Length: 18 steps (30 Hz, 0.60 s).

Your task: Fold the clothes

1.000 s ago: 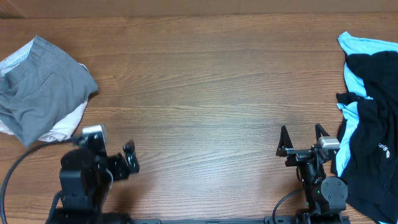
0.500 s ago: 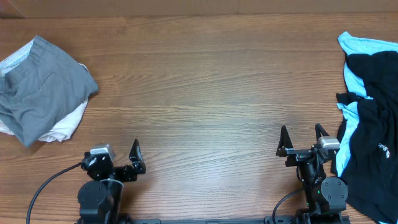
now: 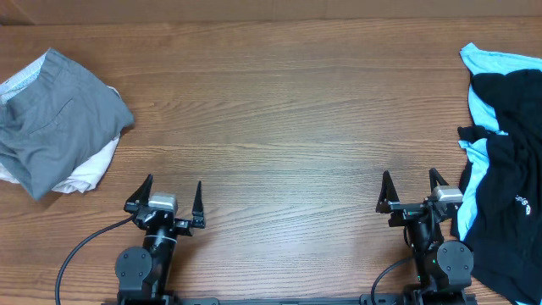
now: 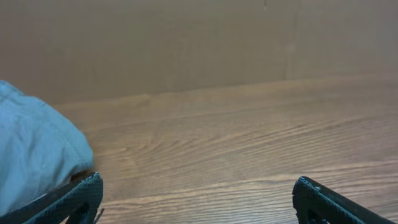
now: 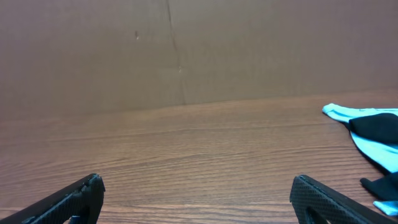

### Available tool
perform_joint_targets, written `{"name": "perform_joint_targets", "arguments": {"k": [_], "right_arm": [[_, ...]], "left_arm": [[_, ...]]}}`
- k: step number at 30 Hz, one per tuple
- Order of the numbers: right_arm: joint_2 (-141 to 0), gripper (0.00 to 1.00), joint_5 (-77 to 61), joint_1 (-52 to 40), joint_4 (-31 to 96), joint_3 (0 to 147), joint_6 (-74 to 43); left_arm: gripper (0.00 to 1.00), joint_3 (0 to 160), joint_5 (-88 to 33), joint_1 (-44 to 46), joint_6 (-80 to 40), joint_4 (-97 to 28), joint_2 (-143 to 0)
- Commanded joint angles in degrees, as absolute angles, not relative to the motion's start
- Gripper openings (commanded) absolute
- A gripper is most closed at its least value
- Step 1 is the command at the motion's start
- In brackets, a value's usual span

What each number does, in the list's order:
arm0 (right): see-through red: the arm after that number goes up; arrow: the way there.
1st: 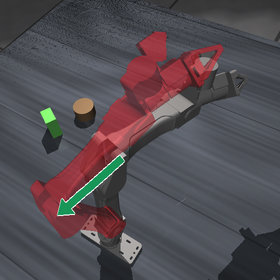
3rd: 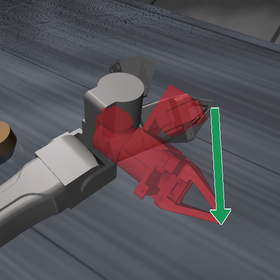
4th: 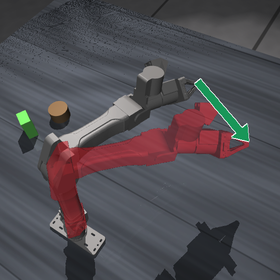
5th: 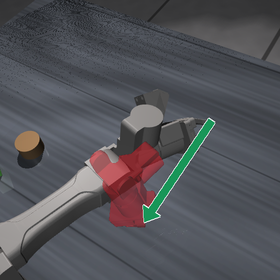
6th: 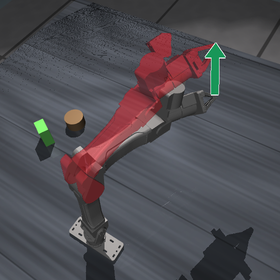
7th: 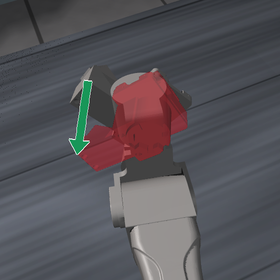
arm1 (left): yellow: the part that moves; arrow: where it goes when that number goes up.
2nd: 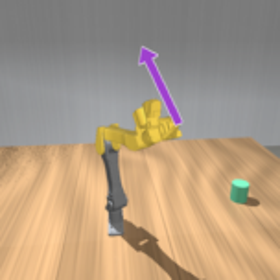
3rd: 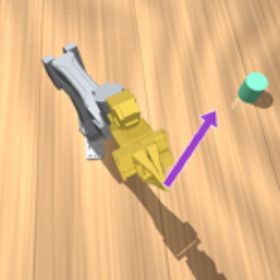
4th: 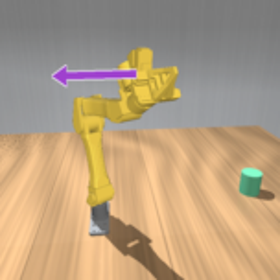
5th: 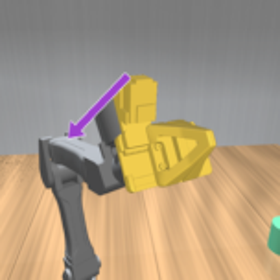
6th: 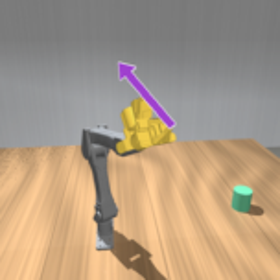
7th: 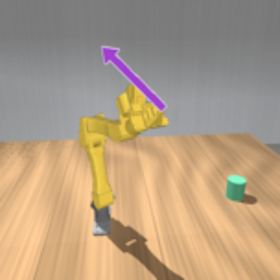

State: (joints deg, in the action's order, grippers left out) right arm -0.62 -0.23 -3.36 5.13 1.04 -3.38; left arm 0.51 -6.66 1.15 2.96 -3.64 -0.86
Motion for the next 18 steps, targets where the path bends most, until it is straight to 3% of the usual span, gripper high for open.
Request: {"name": "perform_joint_targets", "arguments": {"k": [1, 18], "right_arm": [[-0.2, 1.0, -0.7, -2.9, 4.8, 0.5, -3.2], [-0.2, 1.0, -0.7, -2.9, 4.8, 0.5, -3.2]], "left_arm": [[1.0, 0.3, -7.7, 1.5, 6.3, -3.8, -0.2], [1.0, 0.3, -8.0, 1.5, 6.0, -3.7, -0.2]]}}
